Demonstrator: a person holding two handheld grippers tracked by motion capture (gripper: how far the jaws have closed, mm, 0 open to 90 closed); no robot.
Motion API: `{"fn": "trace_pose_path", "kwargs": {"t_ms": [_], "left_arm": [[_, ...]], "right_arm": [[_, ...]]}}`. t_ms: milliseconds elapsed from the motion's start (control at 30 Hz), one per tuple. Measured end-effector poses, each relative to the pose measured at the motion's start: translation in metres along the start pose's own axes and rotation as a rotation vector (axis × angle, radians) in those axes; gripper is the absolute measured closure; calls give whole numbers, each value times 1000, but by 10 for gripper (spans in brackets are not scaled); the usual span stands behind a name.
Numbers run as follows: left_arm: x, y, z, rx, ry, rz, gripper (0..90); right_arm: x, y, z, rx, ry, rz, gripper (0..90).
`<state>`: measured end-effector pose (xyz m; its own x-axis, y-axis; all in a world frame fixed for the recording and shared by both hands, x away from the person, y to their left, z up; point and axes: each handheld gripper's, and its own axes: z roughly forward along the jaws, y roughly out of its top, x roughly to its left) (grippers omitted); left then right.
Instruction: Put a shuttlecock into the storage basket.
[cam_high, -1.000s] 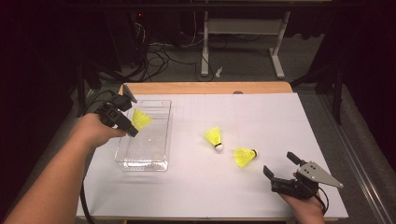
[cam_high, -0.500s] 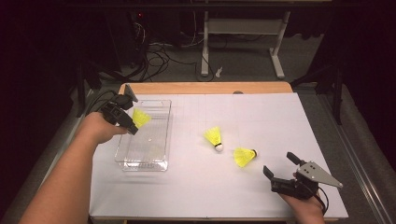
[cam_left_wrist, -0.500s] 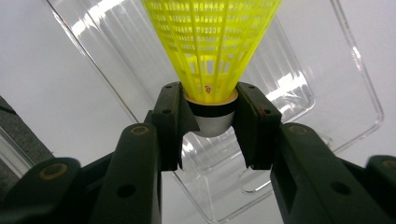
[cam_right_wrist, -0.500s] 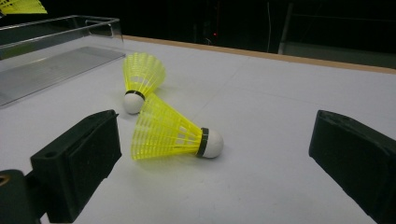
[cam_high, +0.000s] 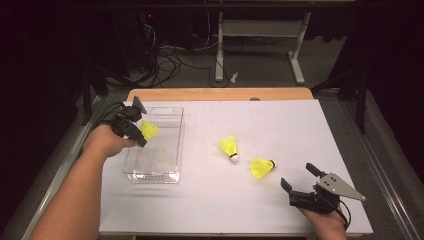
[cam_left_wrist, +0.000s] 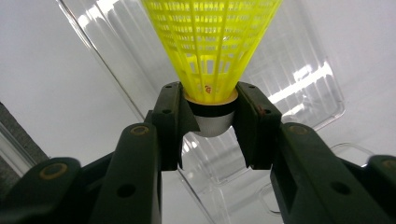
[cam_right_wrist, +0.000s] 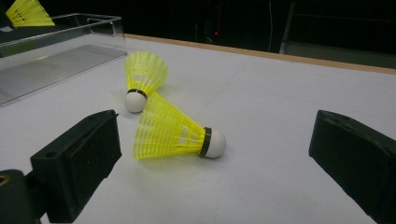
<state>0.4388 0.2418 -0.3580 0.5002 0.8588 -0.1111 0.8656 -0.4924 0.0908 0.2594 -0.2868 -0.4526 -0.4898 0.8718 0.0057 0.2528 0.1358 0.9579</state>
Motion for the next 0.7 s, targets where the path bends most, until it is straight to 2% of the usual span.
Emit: {"fn": "trace_pose_path", "kwargs": {"t_ms": [400, 700], "left_arm": [[8, -1, 14, 14, -16, -21, 646], [7, 1, 19, 14, -23, -15, 645]], "right_arm": [[0, 0, 0, 0, 2, -1, 28], [1, 0, 1, 2, 5, -5, 28]]}}
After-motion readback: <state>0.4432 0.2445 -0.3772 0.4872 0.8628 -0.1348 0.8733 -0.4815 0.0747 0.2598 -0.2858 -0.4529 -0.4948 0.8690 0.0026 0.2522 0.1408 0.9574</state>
